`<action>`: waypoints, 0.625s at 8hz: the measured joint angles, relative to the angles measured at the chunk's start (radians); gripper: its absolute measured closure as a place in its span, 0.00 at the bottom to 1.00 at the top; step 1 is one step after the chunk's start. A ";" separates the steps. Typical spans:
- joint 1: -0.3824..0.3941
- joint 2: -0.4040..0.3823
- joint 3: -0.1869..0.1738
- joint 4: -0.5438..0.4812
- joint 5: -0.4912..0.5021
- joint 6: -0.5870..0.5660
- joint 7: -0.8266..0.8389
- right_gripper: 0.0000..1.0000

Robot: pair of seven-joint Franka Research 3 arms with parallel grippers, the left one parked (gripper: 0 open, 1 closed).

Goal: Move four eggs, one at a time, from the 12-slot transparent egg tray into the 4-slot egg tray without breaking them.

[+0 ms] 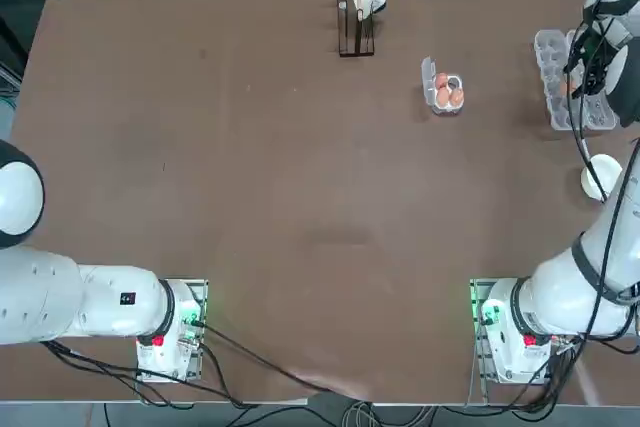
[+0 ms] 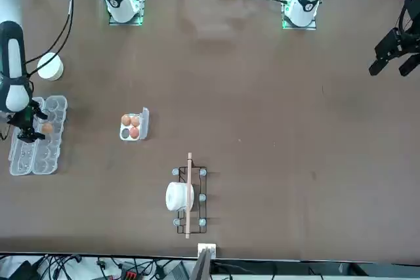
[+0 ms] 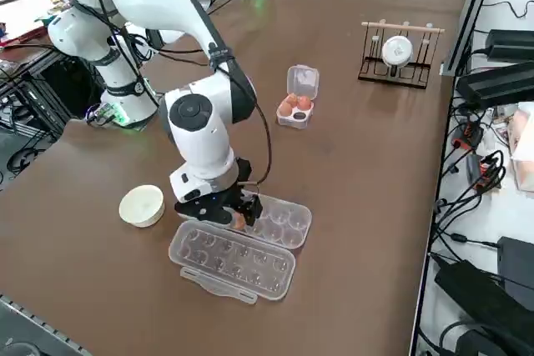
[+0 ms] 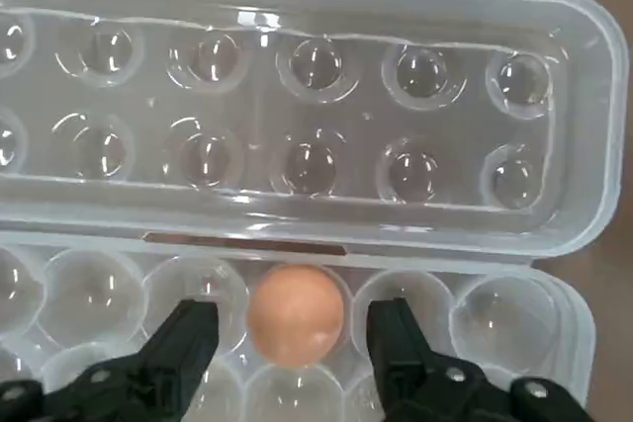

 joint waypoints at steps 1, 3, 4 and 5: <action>0.000 0.001 0.000 0.000 0.009 0.000 0.000 0.09; 0.000 0.002 0.001 0.000 0.025 0.000 -0.001 0.11; 0.000 0.004 0.001 0.000 0.025 0.000 -0.001 0.11; -0.001 0.007 0.001 0.001 0.026 0.000 -0.001 0.13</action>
